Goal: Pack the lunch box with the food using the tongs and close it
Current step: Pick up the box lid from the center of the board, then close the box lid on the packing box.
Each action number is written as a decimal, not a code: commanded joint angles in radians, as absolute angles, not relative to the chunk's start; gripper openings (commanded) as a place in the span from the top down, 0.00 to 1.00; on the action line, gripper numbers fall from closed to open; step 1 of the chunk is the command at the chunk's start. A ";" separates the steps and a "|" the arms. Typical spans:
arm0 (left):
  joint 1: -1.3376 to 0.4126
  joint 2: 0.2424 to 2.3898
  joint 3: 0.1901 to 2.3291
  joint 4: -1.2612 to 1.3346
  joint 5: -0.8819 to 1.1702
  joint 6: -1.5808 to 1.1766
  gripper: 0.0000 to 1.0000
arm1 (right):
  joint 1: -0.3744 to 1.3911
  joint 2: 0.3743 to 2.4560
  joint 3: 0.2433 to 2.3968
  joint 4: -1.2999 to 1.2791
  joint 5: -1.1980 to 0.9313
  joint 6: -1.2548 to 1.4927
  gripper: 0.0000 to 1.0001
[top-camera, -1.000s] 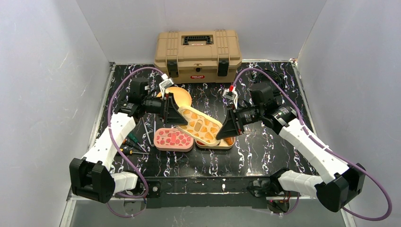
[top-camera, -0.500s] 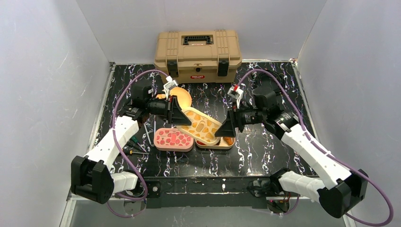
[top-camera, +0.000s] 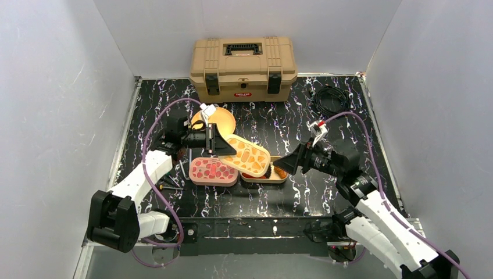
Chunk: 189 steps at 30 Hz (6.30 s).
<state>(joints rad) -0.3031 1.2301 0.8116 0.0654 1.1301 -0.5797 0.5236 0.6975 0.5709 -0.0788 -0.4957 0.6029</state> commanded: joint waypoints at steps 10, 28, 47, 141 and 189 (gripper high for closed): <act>-0.366 1.029 0.621 0.403 0.763 -1.090 1.00 | 0.522 0.654 0.348 0.364 -0.442 0.982 0.16; -0.474 0.983 0.616 0.501 0.736 -1.236 1.00 | 0.522 0.751 0.322 0.716 -0.505 1.248 0.41; -0.339 1.001 0.479 0.349 0.824 -1.124 0.02 | 0.477 0.700 0.397 0.187 -0.361 1.095 0.99; -0.684 1.402 0.975 -0.477 0.183 -0.397 0.02 | 0.390 1.053 0.604 -0.341 -0.302 0.601 0.35; -0.682 1.752 1.303 -0.592 0.362 -0.183 0.16 | 0.390 1.037 0.441 -0.151 -0.324 0.733 0.62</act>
<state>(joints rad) -0.6781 1.7283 1.2789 -0.5972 0.2901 -0.2119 0.3874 1.0676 0.4419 -0.1478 -0.3679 0.7368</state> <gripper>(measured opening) 0.851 0.367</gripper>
